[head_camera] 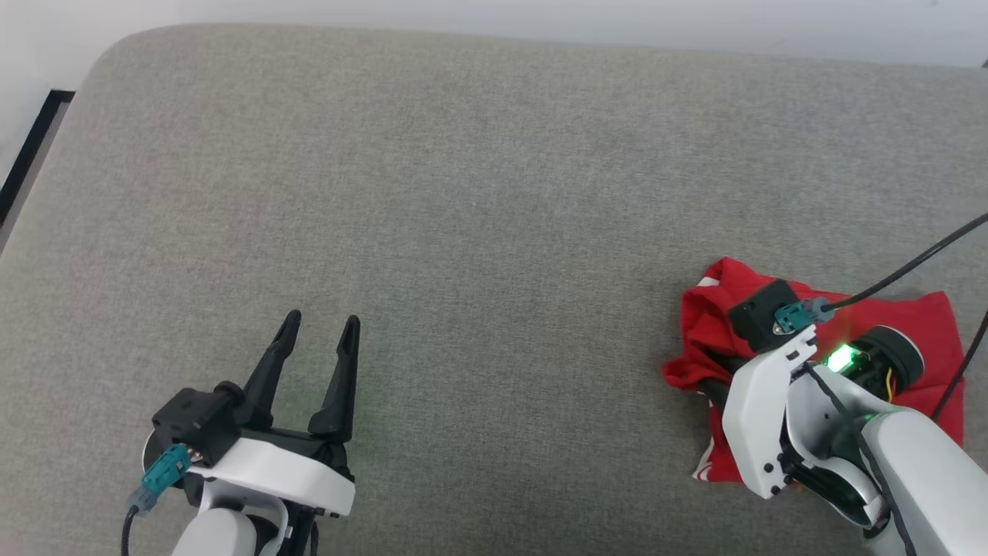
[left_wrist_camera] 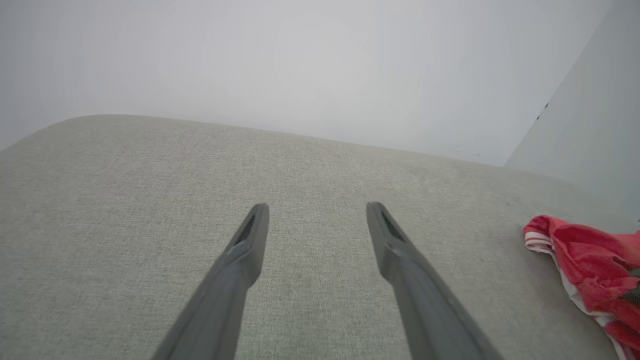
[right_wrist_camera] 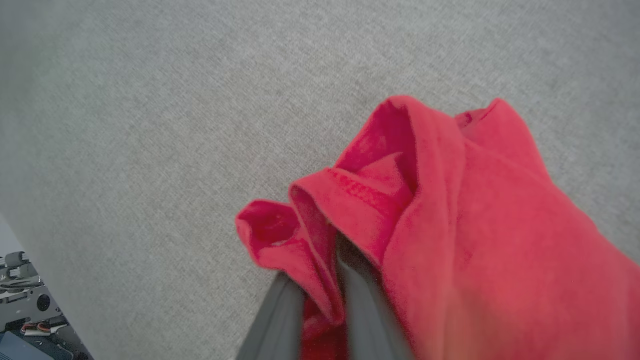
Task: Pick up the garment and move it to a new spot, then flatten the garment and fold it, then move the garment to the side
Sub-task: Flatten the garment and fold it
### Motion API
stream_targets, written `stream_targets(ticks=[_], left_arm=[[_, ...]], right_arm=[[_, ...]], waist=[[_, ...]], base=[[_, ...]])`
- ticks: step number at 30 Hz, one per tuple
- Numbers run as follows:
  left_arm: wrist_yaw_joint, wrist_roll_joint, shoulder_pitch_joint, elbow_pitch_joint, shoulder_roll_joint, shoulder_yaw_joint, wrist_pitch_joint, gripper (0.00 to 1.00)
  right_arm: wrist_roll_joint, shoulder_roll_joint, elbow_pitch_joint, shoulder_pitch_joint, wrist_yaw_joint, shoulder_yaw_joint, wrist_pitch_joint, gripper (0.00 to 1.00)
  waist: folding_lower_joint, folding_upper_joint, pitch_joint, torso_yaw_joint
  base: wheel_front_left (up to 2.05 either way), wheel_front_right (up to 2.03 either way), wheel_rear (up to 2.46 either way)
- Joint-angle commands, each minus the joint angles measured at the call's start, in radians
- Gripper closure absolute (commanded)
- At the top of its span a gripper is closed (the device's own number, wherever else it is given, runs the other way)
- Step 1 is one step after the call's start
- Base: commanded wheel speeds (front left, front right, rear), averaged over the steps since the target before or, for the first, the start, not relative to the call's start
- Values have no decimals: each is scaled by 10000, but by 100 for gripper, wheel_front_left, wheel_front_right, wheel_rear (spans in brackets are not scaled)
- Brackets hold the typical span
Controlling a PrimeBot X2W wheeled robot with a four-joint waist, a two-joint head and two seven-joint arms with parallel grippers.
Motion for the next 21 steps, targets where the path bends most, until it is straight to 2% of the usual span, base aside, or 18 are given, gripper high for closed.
stream_targets(ticks=[1,2,9,13,16,21], left_arm=[[6,-27,55,-9,16,61,-47,0],[6,-52,106,-3,23,77,-47,0],[6,-219,272,111,119,162,-47,0],[6,-399,354,322,198,112,-47,0],[6,-571,384,541,227,89,-47,0],[6,-828,446,909,315,198,-47,0]], right_arm=[[53,16,9,-88,-7,24,-207,21],[88,51,-10,-132,-7,-9,-284,0],[420,299,-383,-360,-7,-600,-943,0],[503,266,-92,-306,-7,-1110,-1671,0],[161,-28,579,-108,-8,-1534,-2715,0],[-248,27,2297,297,-7,-2755,-4936,0]], waist=[[0,-1,-78,-85],[0,-1,-131,-144],[0,-1,-568,-634],[0,-1,-821,-908],[0,-1,-949,-1075],[0,-1,-1106,-1338]], base=[[0,0,0],[0,0,0],[0,0,0],[0,0,0],[0,0,0],[0,0,0]])
